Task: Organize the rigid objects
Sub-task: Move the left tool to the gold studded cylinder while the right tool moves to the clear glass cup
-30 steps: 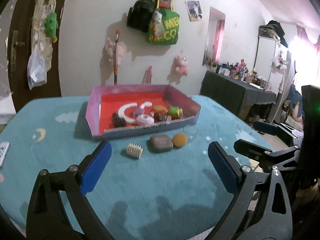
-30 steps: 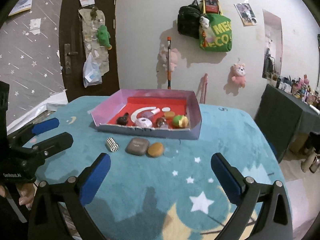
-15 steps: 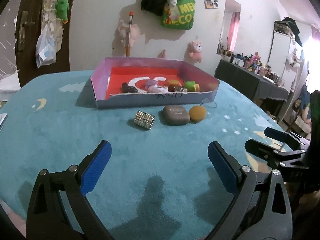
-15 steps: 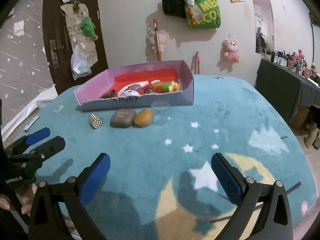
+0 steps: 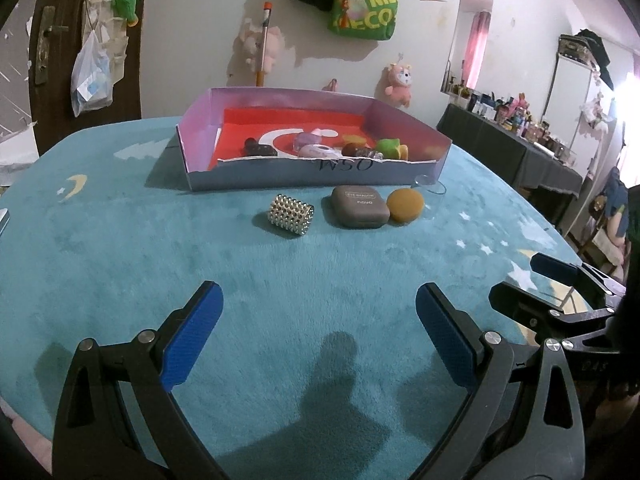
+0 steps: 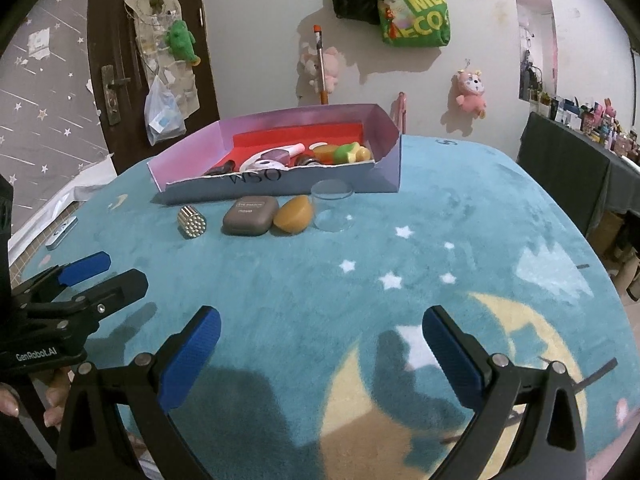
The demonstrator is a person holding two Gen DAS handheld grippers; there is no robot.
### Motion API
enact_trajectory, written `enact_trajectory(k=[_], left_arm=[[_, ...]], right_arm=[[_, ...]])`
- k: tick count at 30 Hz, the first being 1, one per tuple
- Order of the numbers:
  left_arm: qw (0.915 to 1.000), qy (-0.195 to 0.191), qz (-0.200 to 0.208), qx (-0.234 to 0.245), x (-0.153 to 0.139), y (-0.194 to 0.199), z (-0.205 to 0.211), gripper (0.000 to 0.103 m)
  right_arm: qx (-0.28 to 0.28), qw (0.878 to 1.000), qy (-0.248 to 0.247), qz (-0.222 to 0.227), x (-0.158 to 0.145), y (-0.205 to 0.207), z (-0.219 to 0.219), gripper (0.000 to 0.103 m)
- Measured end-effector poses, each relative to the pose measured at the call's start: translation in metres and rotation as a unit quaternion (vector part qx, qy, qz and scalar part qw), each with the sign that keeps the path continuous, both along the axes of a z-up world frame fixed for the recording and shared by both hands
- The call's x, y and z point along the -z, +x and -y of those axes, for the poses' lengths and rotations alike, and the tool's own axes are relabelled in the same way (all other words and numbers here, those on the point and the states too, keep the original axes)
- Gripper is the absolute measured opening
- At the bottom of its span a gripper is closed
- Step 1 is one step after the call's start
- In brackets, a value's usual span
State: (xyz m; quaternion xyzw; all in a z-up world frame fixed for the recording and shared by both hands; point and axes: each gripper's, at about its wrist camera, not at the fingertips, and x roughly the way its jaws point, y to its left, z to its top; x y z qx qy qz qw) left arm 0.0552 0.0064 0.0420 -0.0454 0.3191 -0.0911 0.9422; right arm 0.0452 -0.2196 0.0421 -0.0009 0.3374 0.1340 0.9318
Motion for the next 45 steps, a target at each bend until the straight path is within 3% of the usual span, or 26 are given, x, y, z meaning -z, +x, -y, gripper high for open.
enact_trajectory(k=[17,27,31,35,37,40,45], left_arm=[[0.9997,0.0,-0.023,-0.005,-0.007,0.03,-0.004,0.099],[0.9969,-0.014,-0.075,-0.02,-0.006,0.071,-0.02,0.098],[0.9965,0.006,-0.083,-0.012,-0.006,0.08,-0.018,0.097],[0.9946,0.033,-0.098,0.007,-0.003,0.091,-0.013,0.082],[0.9935,0.036,-0.108,0.012,-0.001,0.095,-0.012,0.079],[0.9918,0.031,-0.122,0.021,0.003,0.101,-0.012,0.062],[0.9905,0.024,-0.132,0.029,0.005,0.11,-0.014,0.054]], right_arm=[[-0.001,1.0,-0.005,-0.009,-0.007,0.026,-0.001,0.103],[0.019,0.999,-0.019,-0.031,-0.016,0.072,0.007,0.103],[0.027,0.998,-0.034,-0.047,-0.014,0.092,0.009,0.103],[0.025,0.996,-0.043,-0.073,-0.008,0.111,0.011,0.099],[0.021,0.995,-0.046,-0.084,-0.005,0.119,0.01,0.097],[0.014,0.994,-0.049,-0.093,-0.002,0.127,0.008,0.095],[0.003,0.993,-0.053,-0.101,0.001,0.138,0.001,0.09]])
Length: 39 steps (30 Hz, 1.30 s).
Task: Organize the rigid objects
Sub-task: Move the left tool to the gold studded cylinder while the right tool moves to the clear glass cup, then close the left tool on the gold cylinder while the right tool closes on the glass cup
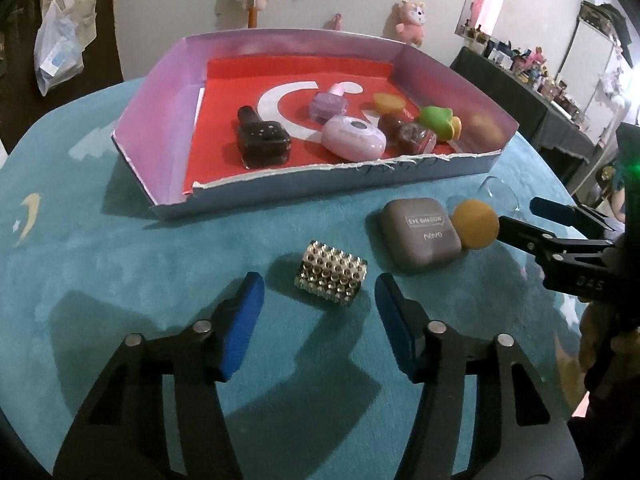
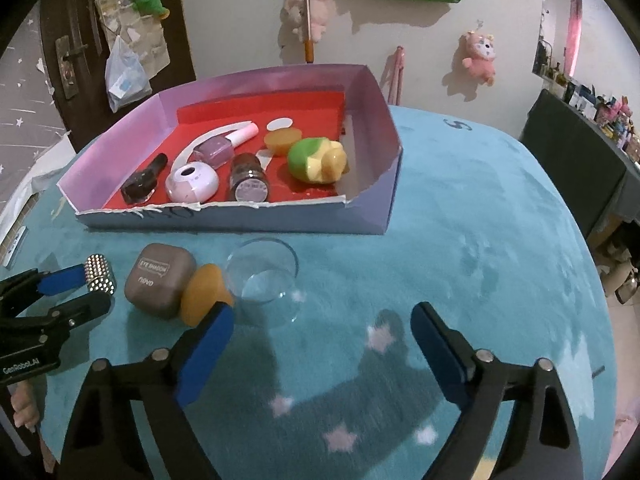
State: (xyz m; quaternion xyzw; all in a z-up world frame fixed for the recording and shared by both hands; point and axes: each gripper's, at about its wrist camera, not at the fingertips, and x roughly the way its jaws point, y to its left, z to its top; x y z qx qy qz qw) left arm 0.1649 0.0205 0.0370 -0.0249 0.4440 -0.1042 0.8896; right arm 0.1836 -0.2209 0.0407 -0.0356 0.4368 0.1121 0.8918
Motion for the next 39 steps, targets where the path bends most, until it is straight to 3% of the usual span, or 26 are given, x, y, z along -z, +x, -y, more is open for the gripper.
enact_trajectory(k=[3,6,7,9,11,12,21,39], left_arm=[[0.9999,-0.007,-0.002,0.007,0.0,0.003,-0.001,0.052],[0.9999,-0.006,-0.001,0.012,0.0,0.004,0.001,0.046],[0.9999,-0.006,-0.001,0.015,0.0,0.005,0.002,0.034],[0.9998,-0.011,-0.003,0.019,0.0,0.006,0.002,0.033],[0.9997,-0.015,-0.003,0.021,-0.001,0.007,0.003,0.033],[0.9996,-0.016,-0.002,0.022,-0.001,0.007,0.003,0.032],[0.9991,-0.017,0.017,0.035,-0.015,0.0,0.01,0.032],[0.9989,-0.014,0.025,0.038,-0.02,-0.006,0.012,0.032]], right_arm=[[-0.005,1.0,0.005,-0.006,0.001,0.006,-0.002,0.089],[-0.011,1.0,0.019,-0.008,0.002,0.011,-0.002,0.08],[-0.014,1.0,0.025,-0.01,0.002,0.012,-0.002,0.075],[-0.022,0.999,0.041,-0.015,0.003,0.015,-0.003,0.066],[-0.031,0.997,0.061,-0.019,0.003,0.015,-0.004,0.047],[-0.034,0.997,0.066,-0.017,0.002,0.014,-0.004,0.042],[-0.038,0.997,0.067,0.022,-0.018,-0.004,-0.002,0.043],[-0.047,0.996,0.067,0.023,-0.021,-0.014,-0.005,0.043]])
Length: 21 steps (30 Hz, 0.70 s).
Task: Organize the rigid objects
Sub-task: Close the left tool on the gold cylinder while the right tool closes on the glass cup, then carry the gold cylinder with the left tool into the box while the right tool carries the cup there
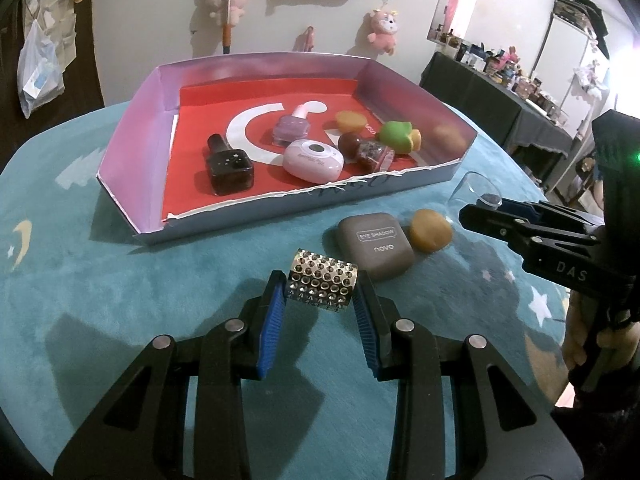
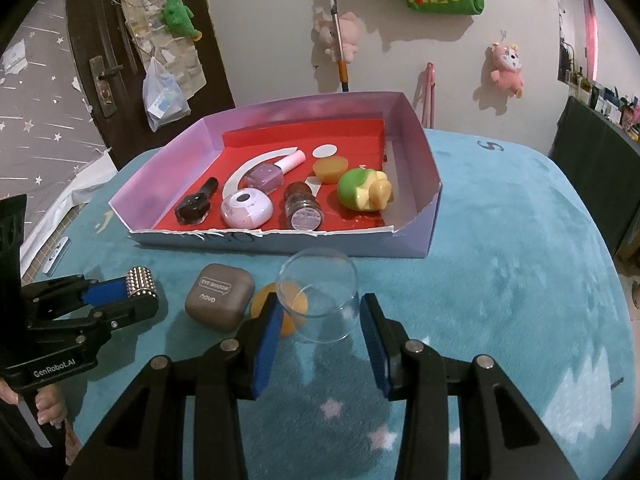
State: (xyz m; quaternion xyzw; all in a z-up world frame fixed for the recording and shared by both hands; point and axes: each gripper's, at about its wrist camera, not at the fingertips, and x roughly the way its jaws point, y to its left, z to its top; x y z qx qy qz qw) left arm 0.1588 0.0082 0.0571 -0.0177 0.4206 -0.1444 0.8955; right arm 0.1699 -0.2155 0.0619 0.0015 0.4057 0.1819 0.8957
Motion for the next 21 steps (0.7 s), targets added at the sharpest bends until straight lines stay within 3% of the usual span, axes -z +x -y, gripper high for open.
enact_trajectory(k=[7,12,16,21], left_arm=[[0.9999,-0.007,0.011,0.007,-0.009,-0.004,0.001,0.032],[0.9988,-0.017,0.041,0.019,-0.045,0.015,-0.002,0.032],[0.9981,0.017,0.052,0.027,-0.066,0.065,-0.002,0.032],[0.9974,0.064,0.027,0.018,-0.063,0.126,-0.002,0.032]], right_arm=[[-0.004,1.0,0.013,0.0,-0.003,0.0,0.001,0.043],[-0.027,0.999,0.044,0.016,-0.031,0.016,-0.005,0.043],[-0.037,0.998,0.031,0.039,-0.055,0.051,-0.021,0.043],[-0.033,0.999,0.016,0.022,-0.06,0.114,-0.042,0.043]])
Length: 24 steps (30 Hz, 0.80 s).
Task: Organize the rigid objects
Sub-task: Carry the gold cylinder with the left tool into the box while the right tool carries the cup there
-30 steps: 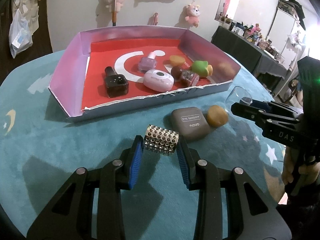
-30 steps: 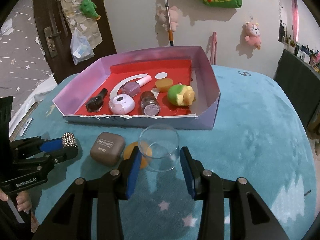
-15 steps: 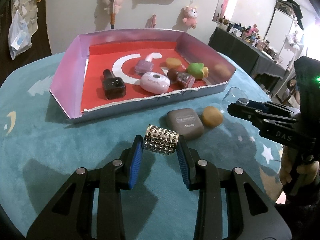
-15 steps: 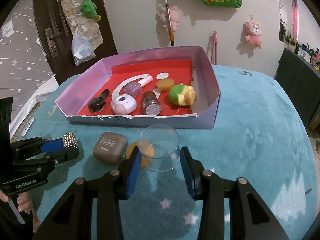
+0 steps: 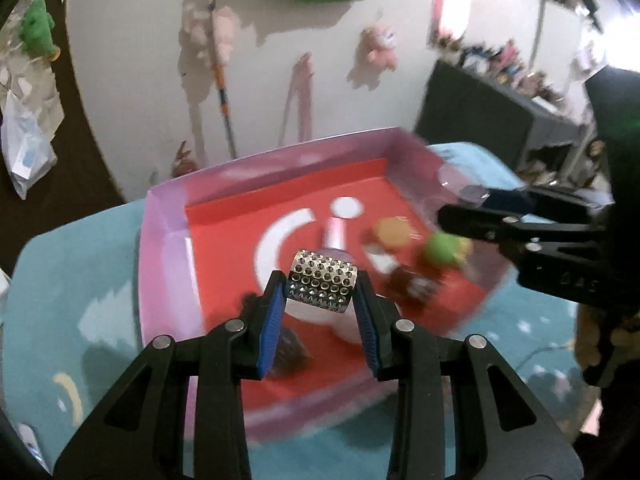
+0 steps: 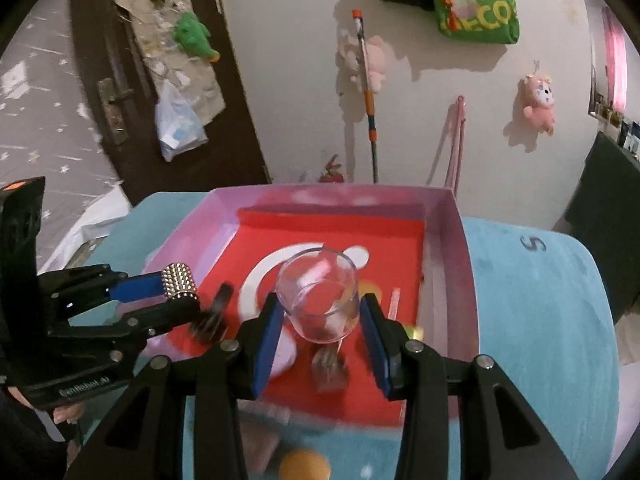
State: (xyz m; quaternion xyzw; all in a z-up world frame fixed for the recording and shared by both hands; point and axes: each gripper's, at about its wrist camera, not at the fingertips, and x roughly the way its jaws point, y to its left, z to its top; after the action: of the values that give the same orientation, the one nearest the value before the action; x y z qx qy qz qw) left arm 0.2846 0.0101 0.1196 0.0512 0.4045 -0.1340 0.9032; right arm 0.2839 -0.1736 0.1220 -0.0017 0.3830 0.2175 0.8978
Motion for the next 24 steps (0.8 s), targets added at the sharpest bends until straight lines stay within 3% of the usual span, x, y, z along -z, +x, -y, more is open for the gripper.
enact_trajectory(k=[5,10,24], left_arm=[[0.9983,0.023,-0.053,-0.001,0.021,0.051,0.0,0.032],[0.9956,0.03,-0.089,-0.002,0.039,0.078,-0.001,0.032],[0.9896,0.034,-0.137,-0.027,0.066,0.109,-0.004,0.032]], right_arm=[[0.008,0.999,-0.027,-0.036,0.014,0.049,-0.012,0.043],[0.008,0.995,-0.071,-0.068,0.034,0.087,-0.028,0.043],[0.019,0.985,-0.126,-0.117,0.067,0.122,-0.046,0.043]])
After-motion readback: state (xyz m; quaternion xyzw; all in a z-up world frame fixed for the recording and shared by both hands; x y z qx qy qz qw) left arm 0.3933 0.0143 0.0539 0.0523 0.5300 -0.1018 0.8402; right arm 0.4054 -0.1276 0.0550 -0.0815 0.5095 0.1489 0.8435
